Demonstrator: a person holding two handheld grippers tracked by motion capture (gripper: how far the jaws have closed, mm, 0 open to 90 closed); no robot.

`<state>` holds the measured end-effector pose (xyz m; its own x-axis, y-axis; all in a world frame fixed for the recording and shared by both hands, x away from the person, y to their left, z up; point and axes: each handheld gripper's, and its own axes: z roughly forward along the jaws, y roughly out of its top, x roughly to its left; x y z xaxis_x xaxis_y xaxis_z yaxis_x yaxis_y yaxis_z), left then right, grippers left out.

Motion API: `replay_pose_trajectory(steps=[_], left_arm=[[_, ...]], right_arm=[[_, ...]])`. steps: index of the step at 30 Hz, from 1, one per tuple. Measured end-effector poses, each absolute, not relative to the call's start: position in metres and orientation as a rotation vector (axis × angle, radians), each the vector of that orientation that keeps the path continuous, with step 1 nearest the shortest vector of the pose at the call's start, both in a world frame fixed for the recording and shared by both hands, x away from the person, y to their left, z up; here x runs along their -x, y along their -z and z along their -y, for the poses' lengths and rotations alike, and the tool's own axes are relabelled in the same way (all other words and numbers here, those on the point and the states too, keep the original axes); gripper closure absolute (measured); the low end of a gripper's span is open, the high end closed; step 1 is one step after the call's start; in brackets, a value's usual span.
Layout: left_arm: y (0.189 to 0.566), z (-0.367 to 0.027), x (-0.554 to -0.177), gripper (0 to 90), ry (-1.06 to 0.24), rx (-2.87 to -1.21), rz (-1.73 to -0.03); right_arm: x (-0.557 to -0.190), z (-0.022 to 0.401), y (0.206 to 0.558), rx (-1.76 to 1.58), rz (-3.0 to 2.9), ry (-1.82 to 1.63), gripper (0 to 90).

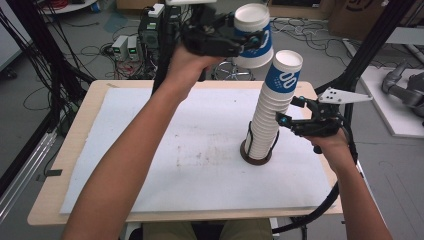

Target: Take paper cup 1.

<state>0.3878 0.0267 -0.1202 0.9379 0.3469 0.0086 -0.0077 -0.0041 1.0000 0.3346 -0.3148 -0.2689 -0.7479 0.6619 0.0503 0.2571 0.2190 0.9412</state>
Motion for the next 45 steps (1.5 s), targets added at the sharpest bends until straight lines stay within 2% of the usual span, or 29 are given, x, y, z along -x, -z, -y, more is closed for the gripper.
replay_pose_trajectory(steps=[2,10,21,33,45], left_arm=[[0.126,-0.034,-0.388,26.7,-0.281,-1.557,-0.282],[0.191,-0.086,-0.385,26.7,-0.312,-1.662,-0.378],[0.265,-0.114,-0.351,26.7,-0.334,-1.665,-0.47],[0.294,-0.121,-0.331,26.6,-0.293,-1.682,-0.493],[0.305,-0.126,-0.321,26.6,-0.3,-1.677,-0.517]], right_arm=[[-0.332,0.316,0.273,-0.861,-2.146,-1.527,17.6],[-0.319,0.318,0.301,-0.911,-2.156,-1.474,17.5],[-0.293,0.305,0.338,-0.878,-2.22,-1.444,17.5],[-0.28,0.294,0.344,-0.876,-2.226,-1.482,17.5],[-0.278,0.277,0.343,-0.794,-2.269,-1.534,17.5]])
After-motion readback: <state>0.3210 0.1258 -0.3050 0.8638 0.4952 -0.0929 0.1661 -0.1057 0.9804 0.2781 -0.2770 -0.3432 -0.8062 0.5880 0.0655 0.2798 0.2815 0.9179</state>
